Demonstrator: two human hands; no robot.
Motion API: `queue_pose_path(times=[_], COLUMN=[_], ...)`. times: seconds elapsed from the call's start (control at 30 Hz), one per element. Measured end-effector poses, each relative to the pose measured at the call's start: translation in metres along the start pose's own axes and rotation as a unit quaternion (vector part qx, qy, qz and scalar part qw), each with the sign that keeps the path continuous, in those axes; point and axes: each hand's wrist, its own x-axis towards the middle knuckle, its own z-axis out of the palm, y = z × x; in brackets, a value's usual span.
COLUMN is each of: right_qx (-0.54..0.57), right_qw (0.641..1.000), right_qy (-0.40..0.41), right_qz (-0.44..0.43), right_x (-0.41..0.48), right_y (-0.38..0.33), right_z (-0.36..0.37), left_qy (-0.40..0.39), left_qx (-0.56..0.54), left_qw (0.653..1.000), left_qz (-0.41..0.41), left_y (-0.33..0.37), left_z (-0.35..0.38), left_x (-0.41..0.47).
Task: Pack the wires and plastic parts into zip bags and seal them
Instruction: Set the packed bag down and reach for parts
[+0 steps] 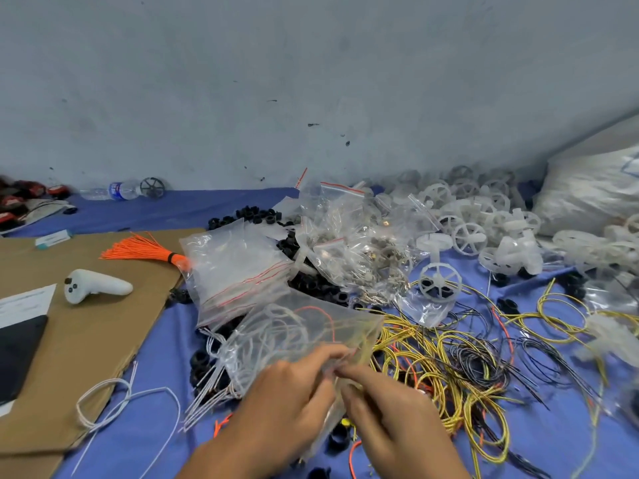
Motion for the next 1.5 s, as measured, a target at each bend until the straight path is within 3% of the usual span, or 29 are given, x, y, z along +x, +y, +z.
queue_pose_path(times=[0.07,0.13,0.23,0.33,0.43,0.53,0.6,0.7,0.77,0.8,0.87,0.93,1.0,1.07,1.23,1.37,1.5], right_qx=[-0.078,-0.125,-0.088,-0.029,0.024,0.031,0.052,0.165,0.208,0.166,-0.053,-0.236,-0.296,-0.315,-0.29,-0.128,0.006], right_qw=[0.996,0.991,0.996,0.998,0.996,0.991,0.986,0.976,0.976,0.984,0.993,0.967,0.947,0.944,0.955,0.983,0.968], right_qy=[-0.022,-0.045,0.009,0.03,-0.026,-0.116,-0.153,-0.138,-0.036,0.021,0.072,0.006,-0.058,-0.052,-0.037,0.111,0.223], right_qz=[-0.033,-0.011,0.009,0.048,0.082,0.067,0.035,0.017,0.046,0.065,0.078,0.099,0.111,0.088,0.055,0.063,0.118], right_x=[-0.001,-0.002,-0.005,-0.008,-0.016,-0.026,-0.028,-0.023,-0.018,-0.015,-0.005,0.002,0.005,0.007,0.009,0.012,0.014], right_y=[0.003,0.0,-0.008,-0.015,-0.015,-0.017,-0.021,-0.025,-0.015,-0.005,0.019,0.035,0.045,0.049,0.056,0.046,0.048], right_z=[0.014,0.022,0.027,0.032,0.033,0.032,0.032,0.028,0.021,0.017,0.012,0.012,0.017,0.019,0.013,-0.001,-0.02], left_qy=[0.008,0.005,0.003,0.033,0.124,0.288,0.336,0.327,0.321,0.317,0.292,0.248,0.215,0.198,0.185,0.178,0.17], left_qx=[0.008,0.028,0.104,0.09,0.066,0.016,0.008,0.006,-0.003,-0.003,0.015,0.019,0.017,0.006,0.0,-0.016,-0.033], left_qw=[1.0,0.999,0.992,0.991,0.988,0.952,0.934,0.935,0.936,0.937,0.946,0.958,0.967,0.971,0.975,0.977,0.979], left_qz=[-0.014,-0.039,-0.075,-0.096,-0.068,-0.101,-0.124,-0.135,-0.145,-0.146,-0.142,-0.14,-0.138,-0.137,-0.123,-0.12,-0.112], left_y=[0.005,0.007,0.01,0.019,0.018,0.001,-0.004,-0.001,-0.001,-0.003,-0.008,-0.01,-0.007,-0.006,-0.008,-0.008,-0.008], left_z=[-0.003,-0.006,-0.009,-0.005,-0.01,-0.026,-0.035,-0.035,-0.035,-0.035,-0.031,-0.028,-0.026,-0.026,-0.02,-0.021,-0.02], left_x=[-0.012,-0.021,-0.035,-0.047,-0.051,-0.053,-0.052,-0.049,-0.049,-0.049,-0.048,-0.046,-0.045,-0.044,-0.042,-0.042,-0.039])
